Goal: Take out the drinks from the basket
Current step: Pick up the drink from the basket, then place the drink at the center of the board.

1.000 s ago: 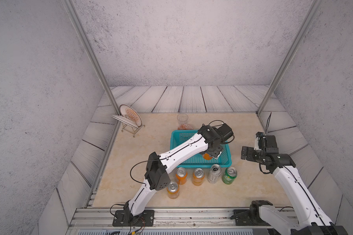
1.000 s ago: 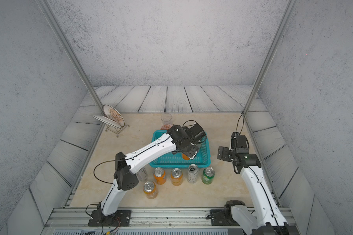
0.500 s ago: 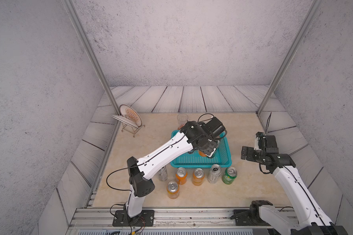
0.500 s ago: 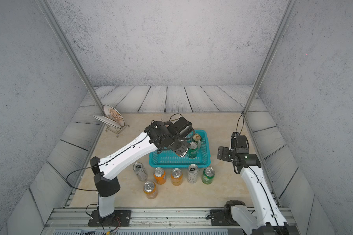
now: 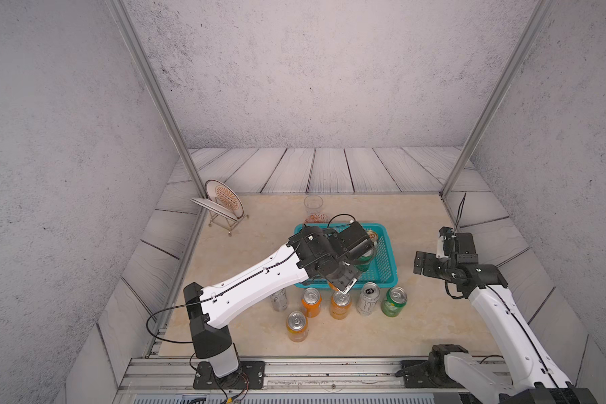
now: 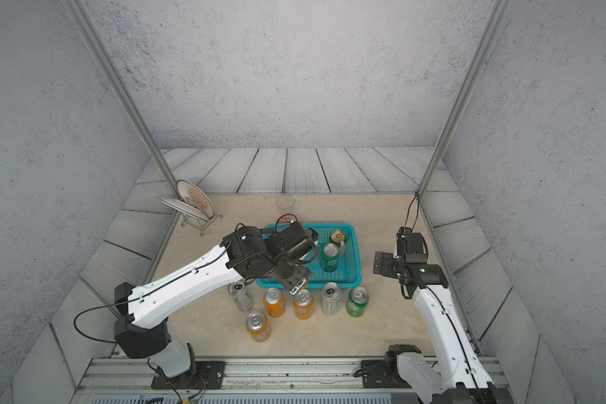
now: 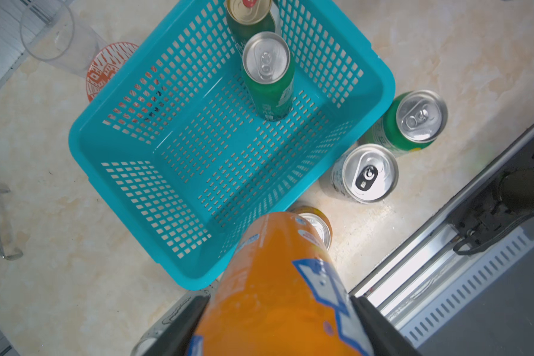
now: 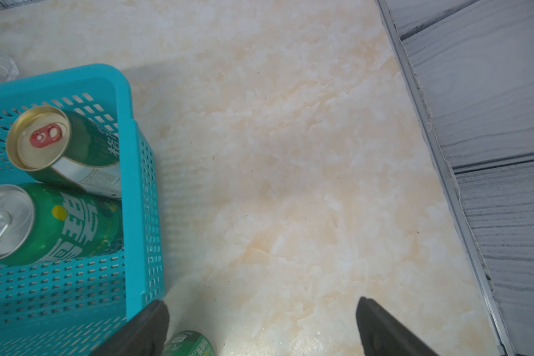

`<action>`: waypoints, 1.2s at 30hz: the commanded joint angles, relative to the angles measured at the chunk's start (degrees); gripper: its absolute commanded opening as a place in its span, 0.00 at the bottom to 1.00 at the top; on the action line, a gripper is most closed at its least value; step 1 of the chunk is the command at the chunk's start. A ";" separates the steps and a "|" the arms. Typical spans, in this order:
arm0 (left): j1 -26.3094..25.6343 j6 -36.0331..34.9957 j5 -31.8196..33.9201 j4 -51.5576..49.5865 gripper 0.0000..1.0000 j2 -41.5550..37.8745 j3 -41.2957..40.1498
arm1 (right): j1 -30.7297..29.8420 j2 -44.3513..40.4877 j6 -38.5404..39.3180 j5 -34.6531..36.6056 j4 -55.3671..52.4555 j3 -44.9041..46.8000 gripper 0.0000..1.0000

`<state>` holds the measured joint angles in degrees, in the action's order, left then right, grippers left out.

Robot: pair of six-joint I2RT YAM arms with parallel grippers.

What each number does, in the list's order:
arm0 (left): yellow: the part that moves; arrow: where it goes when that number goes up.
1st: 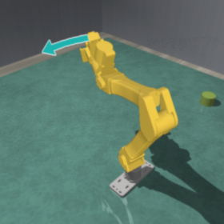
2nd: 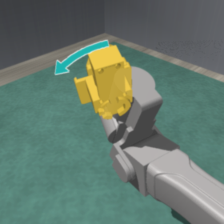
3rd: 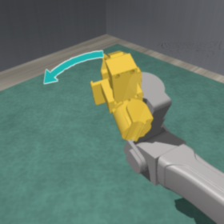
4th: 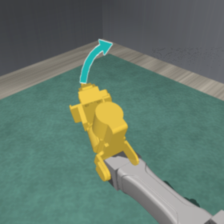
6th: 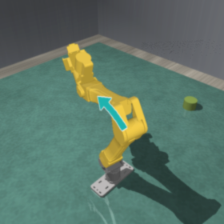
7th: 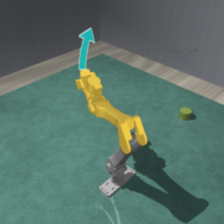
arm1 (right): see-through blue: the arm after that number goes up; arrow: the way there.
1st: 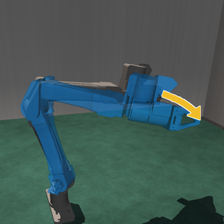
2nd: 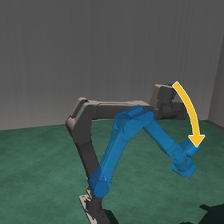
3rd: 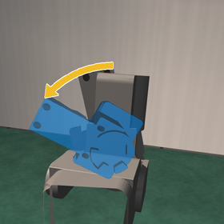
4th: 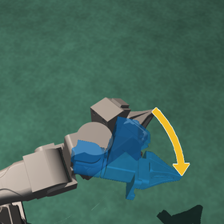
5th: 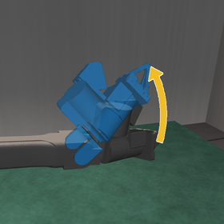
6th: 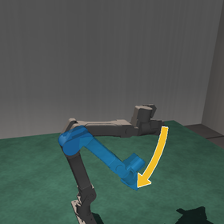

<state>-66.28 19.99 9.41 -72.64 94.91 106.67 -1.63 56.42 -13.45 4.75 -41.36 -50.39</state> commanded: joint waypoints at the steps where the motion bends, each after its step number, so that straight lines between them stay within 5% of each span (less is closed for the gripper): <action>1: -1.24 1.76 1.46 3.21 0.72 -4.21 -2.54 | 0.22 0.44 -0.26 -0.18 -0.21 0.19 0.99; 36: -9.37 10.91 0.82 14.41 0.72 -11.68 -29.57 | 0.31 0.45 -0.02 -0.52 -0.38 -0.07 0.99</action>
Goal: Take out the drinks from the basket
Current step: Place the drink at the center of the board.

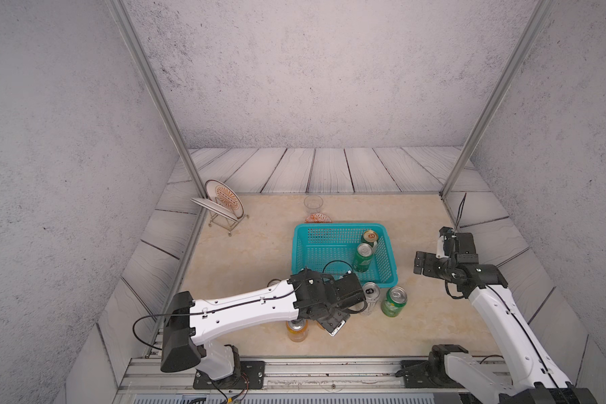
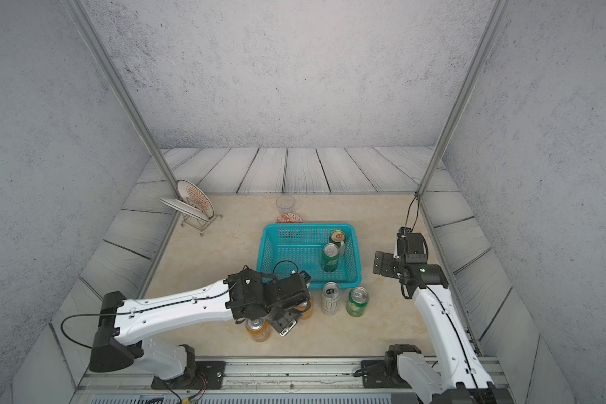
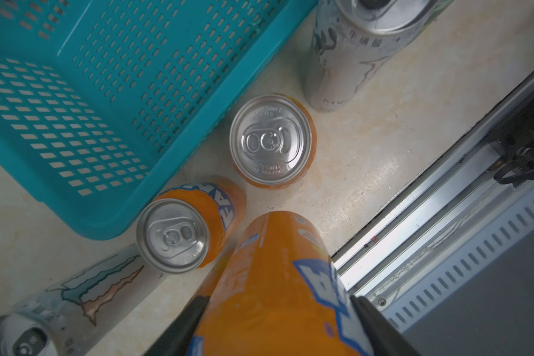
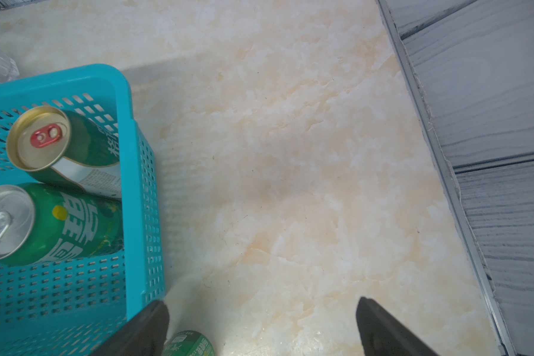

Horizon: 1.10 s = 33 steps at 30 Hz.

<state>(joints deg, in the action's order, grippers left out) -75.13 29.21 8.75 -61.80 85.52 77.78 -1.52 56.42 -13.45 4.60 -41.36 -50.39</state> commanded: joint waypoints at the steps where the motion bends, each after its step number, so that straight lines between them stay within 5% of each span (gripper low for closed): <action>1: -0.59 1.96 1.17 4.23 0.72 -2.15 -1.49 | 0.22 0.50 0.05 -0.38 -0.43 -0.06 0.99; 33: -2.36 5.61 2.11 14.96 0.73 1.10 -13.38 | 0.35 0.40 0.09 -0.12 -0.46 -0.06 0.99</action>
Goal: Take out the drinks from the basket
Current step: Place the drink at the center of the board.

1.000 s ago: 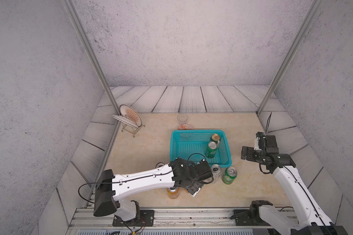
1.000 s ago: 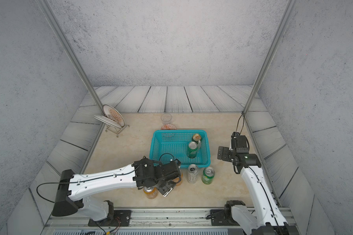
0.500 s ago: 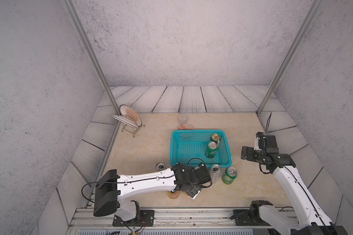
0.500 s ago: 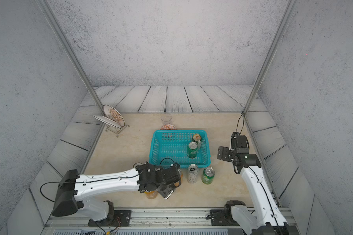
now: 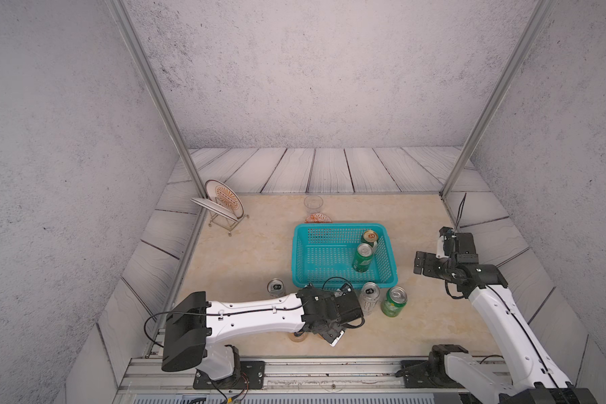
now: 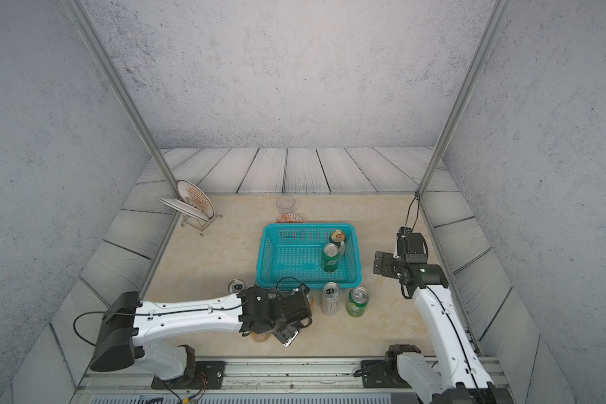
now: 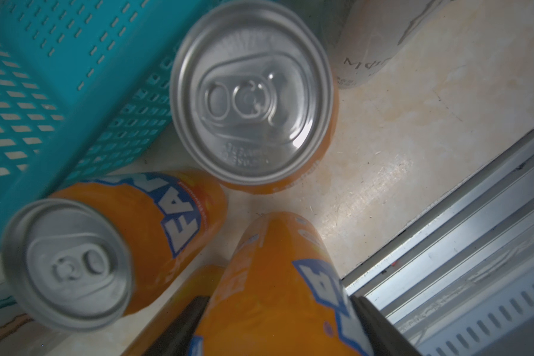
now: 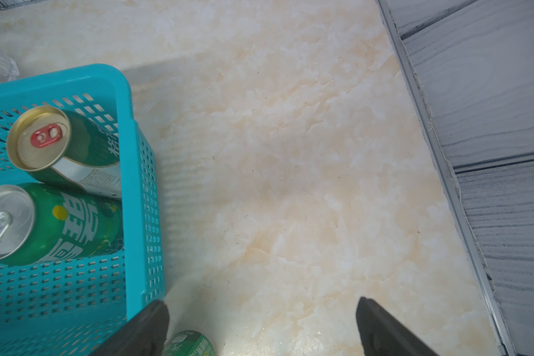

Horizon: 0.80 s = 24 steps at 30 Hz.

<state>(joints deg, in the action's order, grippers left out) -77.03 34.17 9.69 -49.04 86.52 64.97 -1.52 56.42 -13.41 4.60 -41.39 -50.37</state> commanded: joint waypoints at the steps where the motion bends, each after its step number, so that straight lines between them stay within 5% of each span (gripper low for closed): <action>1: -0.48 0.80 0.91 2.89 0.73 0.14 -1.01 | 0.37 0.29 0.03 -0.12 -0.37 -0.08 0.99; 24: -0.58 1.62 -0.15 5.69 0.81 2.70 -3.20 | 0.31 0.16 0.13 -0.17 -0.41 0.01 0.99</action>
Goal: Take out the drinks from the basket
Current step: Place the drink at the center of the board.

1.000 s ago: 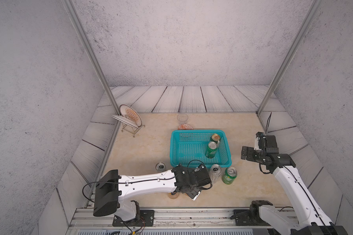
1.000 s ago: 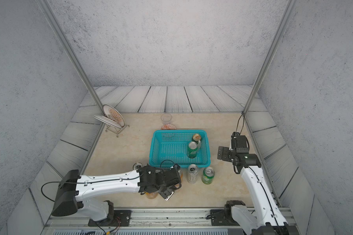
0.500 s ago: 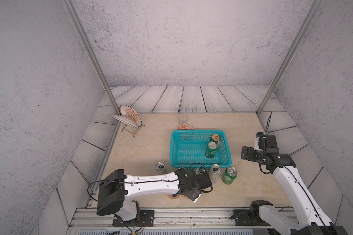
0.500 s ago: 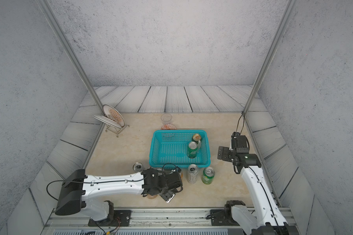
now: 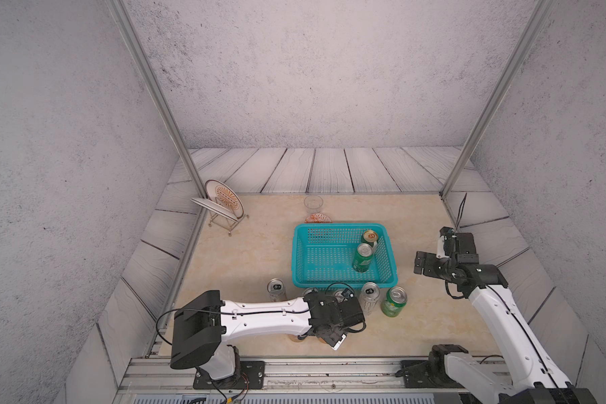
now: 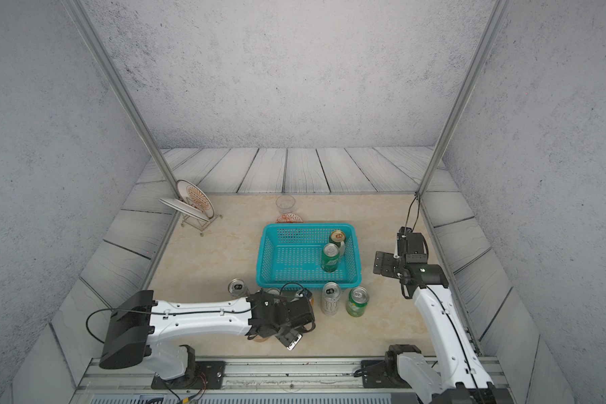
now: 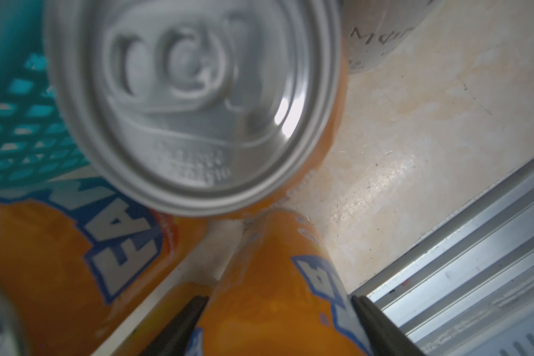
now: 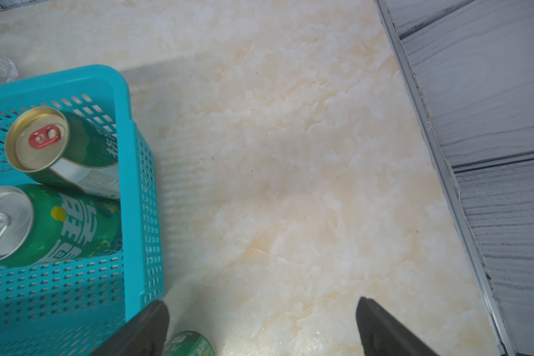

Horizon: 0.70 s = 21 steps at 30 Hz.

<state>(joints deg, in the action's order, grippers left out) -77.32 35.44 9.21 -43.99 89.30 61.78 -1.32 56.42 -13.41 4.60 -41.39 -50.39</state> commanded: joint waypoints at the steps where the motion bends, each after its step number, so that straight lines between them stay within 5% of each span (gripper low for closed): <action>1: -0.29 0.43 0.33 0.36 0.82 -0.03 0.03 | 0.10 0.16 0.11 -0.12 -0.44 0.10 0.99; 21: -0.20 -6.92 7.43 -16.20 1.00 -9.81 11.65 | 0.18 -1.35 0.57 -2.14 0.60 0.23 0.99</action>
<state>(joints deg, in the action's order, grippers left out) -77.38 31.35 12.69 -54.04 82.19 70.63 -1.30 56.25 -13.23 3.14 -41.28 -50.37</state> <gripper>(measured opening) 0.992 0.993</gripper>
